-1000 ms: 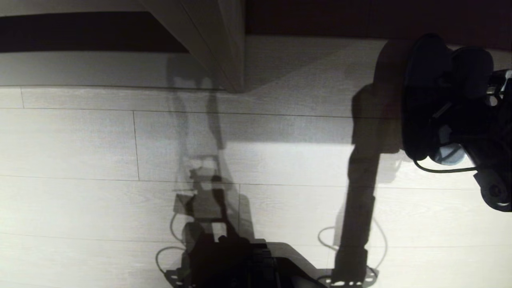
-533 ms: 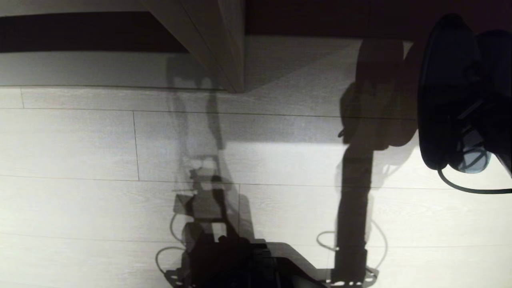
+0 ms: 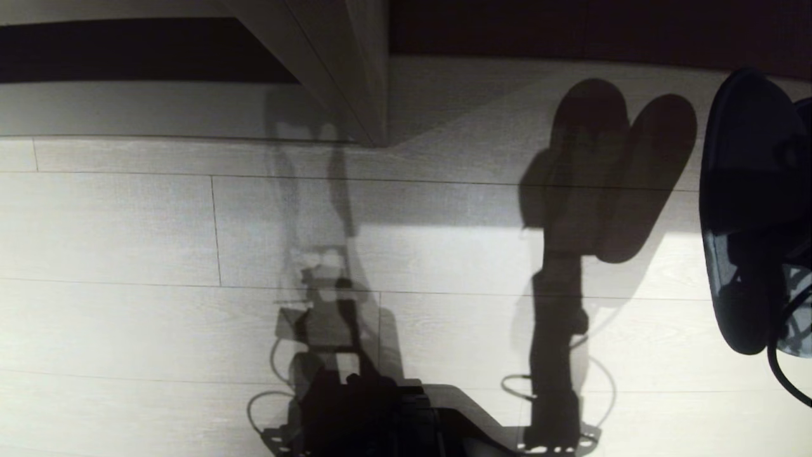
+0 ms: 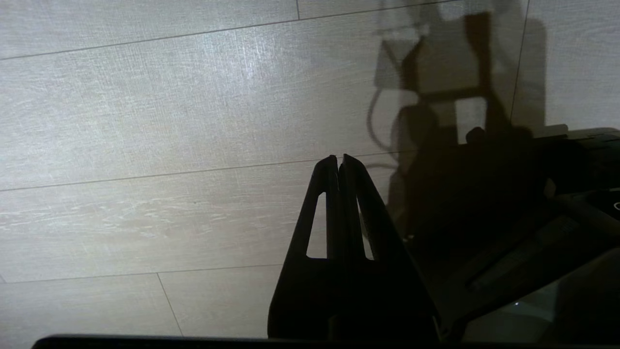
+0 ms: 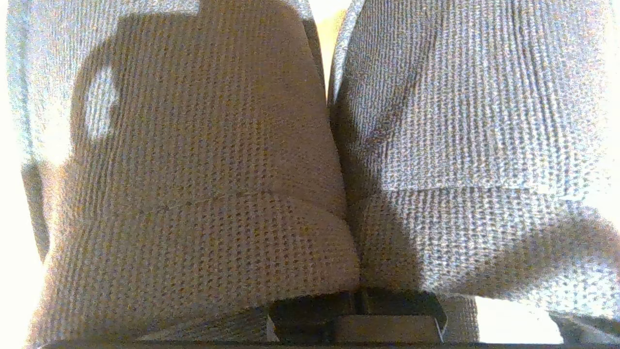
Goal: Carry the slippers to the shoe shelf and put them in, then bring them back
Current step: Place the slippers into the shoe cabinet
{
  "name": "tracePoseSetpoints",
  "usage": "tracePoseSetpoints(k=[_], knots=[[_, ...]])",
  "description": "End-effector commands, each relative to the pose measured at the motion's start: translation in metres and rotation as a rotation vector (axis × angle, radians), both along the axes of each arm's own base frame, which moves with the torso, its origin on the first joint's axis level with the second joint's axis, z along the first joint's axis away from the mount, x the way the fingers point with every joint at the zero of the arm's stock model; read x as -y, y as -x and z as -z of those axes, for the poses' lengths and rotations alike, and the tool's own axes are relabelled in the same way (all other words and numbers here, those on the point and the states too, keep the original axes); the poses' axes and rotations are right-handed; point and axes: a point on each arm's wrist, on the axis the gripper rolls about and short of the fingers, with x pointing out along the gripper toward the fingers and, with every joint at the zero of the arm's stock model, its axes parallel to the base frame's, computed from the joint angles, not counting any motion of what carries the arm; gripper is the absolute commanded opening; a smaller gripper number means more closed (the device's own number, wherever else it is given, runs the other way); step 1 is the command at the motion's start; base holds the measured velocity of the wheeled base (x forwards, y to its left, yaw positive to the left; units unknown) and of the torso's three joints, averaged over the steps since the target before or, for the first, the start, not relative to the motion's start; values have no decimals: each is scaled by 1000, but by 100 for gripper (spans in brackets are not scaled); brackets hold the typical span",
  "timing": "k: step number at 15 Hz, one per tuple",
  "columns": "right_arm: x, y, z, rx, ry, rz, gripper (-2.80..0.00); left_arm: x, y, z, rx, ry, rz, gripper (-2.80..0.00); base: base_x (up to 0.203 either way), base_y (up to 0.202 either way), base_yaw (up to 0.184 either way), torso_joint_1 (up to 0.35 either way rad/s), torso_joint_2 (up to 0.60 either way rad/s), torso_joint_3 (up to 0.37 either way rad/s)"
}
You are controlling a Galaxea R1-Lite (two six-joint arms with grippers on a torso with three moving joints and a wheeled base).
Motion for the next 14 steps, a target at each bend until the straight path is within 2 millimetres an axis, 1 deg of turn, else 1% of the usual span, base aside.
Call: tracePoseSetpoints(k=[1, 2, 4, 5, 8, 9, 11, 13, 14], knots=[[-3, 29, -3, 40, 7, -2, -280, 0, 0, 0, 0, -1, 0, -280, 0, 0, 0, 0, 0, 0], [-4, 38, 2, 15, 11, -2, -280, 0, 0, 0, 0, -1, 0, -280, 0, 0, 0, 0, 0, 0], [-7, 67, 14, -16, 27, 0, -280, 0, 0, 0, 1, -1, 0, -280, 0, 0, 0, 0, 0, 0], [-9, 82, 25, -35, 34, 0, -280, 0, 0, 0, 0, -1, 0, -280, 0, 0, 0, 0, 0, 0], [-12, 110, 56, -115, 63, 6, -280, 0, 0, 0, 1, -1, 0, -280, 0, 0, 0, 0, 0, 0], [-12, 116, 66, -155, 76, 7, -280, 0, 0, 0, 0, -1, 0, -280, 0, 0, 0, 0, 0, 0], [-14, 128, 80, -184, 95, 11, -280, 0, 0, 0, 0, -1, 0, -280, 0, 0, 0, 0, 0, 0], [-14, 133, 90, -216, 121, 15, -280, 0, 0, 0, 0, -1, 0, -280, 0, 0, 0, 0, 0, 0], [-15, 137, 92, -208, 128, 14, -280, 0, 0, 0, 0, -1, 0, -280, 0, 0, 0, 0, 0, 0]])
